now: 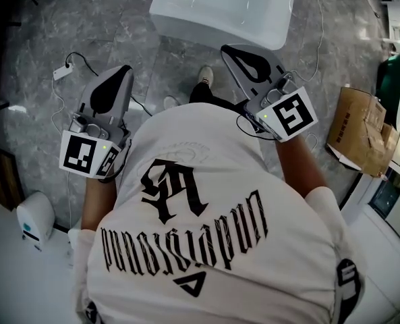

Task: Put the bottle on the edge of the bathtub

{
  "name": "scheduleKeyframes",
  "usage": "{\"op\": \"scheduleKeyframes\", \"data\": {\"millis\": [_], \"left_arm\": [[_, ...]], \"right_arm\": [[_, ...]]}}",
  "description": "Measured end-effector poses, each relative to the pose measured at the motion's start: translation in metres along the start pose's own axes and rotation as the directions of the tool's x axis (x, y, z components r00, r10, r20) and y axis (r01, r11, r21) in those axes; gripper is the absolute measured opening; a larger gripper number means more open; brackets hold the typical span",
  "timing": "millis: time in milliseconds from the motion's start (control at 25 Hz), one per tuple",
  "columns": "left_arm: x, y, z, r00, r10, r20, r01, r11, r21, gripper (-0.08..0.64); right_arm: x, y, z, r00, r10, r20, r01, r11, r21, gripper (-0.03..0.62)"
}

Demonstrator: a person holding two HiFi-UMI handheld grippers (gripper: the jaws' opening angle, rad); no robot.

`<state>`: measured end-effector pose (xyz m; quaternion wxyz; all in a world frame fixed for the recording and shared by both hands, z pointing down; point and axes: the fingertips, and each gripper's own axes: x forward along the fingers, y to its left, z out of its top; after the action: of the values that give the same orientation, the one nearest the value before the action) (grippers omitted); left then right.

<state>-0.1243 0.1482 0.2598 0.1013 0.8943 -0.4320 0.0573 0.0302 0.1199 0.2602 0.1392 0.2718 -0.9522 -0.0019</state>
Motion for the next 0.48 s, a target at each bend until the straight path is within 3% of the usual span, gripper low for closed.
{"op": "scheduleKeyframes", "data": {"millis": [480], "left_arm": [[-0.063, -0.001, -0.011, 0.999, -0.009, 0.032, 0.009, 1.0, -0.004, 0.015]], "right_arm": [[-0.001, 0.073, 0.01, 1.0, -0.02, 0.014, 0.02, 1.0, -0.014, 0.015]]}}
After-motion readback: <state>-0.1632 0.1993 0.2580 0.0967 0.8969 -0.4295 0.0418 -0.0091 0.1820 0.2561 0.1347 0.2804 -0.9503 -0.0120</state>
